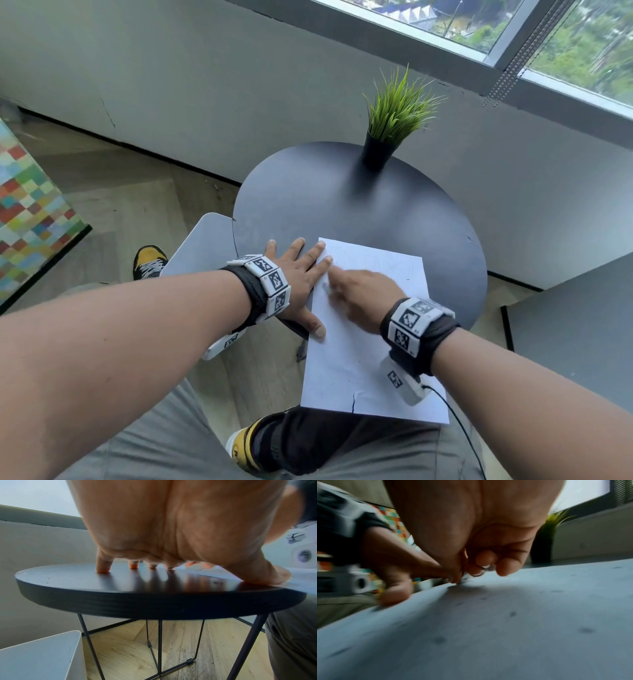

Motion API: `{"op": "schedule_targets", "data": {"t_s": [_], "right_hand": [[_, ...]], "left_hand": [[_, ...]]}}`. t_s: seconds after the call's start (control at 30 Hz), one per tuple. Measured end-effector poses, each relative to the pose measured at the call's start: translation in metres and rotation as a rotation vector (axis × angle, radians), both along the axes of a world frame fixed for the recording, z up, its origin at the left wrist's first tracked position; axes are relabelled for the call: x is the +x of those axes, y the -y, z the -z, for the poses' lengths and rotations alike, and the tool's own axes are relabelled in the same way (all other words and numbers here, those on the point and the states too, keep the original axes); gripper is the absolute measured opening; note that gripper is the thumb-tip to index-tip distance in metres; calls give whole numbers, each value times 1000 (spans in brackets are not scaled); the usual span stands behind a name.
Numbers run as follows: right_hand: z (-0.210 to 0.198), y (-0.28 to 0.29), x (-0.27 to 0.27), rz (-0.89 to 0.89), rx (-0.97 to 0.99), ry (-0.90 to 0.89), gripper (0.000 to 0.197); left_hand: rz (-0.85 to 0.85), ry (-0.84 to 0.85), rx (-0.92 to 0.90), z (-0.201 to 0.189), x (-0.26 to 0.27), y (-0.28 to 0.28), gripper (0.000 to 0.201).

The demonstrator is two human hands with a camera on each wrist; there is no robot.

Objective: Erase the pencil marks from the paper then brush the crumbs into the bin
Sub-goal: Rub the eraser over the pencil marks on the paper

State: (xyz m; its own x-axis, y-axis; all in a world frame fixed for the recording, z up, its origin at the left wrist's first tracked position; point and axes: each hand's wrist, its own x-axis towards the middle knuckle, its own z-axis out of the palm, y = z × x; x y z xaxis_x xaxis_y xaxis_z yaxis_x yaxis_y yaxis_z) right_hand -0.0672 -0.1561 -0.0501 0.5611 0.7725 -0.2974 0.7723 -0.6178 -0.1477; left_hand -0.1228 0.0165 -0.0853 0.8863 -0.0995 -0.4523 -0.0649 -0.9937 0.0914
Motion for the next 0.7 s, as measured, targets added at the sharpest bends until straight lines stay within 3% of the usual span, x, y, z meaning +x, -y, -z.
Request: {"op": "schedule_targets", "data": {"t_s": [0.07, 0.2, 0.27, 0.37, 0.53, 0.63, 0.7], "right_hand": [[1, 2, -7, -28, 0, -74, 18], [-1, 7, 24, 240, 1, 44, 25], [-1, 2, 13, 150, -13, 74, 16], [1, -2, -20, -125, -66, -17, 12], [0, 18, 13, 64, -6, 70, 22], [5, 22, -18, -169, -35, 40, 11], [6, 28, -30, -217, -47, -7, 9]], "left_hand": [[2, 0, 0, -1, 1, 0, 145], [1, -1, 12, 1, 1, 1, 145], [2, 1, 9, 1, 1, 1, 145], [3, 9, 9, 1, 0, 1, 144], [0, 7, 10, 1, 0, 1, 145], [1, 15, 11, 4, -1, 0, 144], [3, 21, 21, 4, 1, 0, 143]]}}
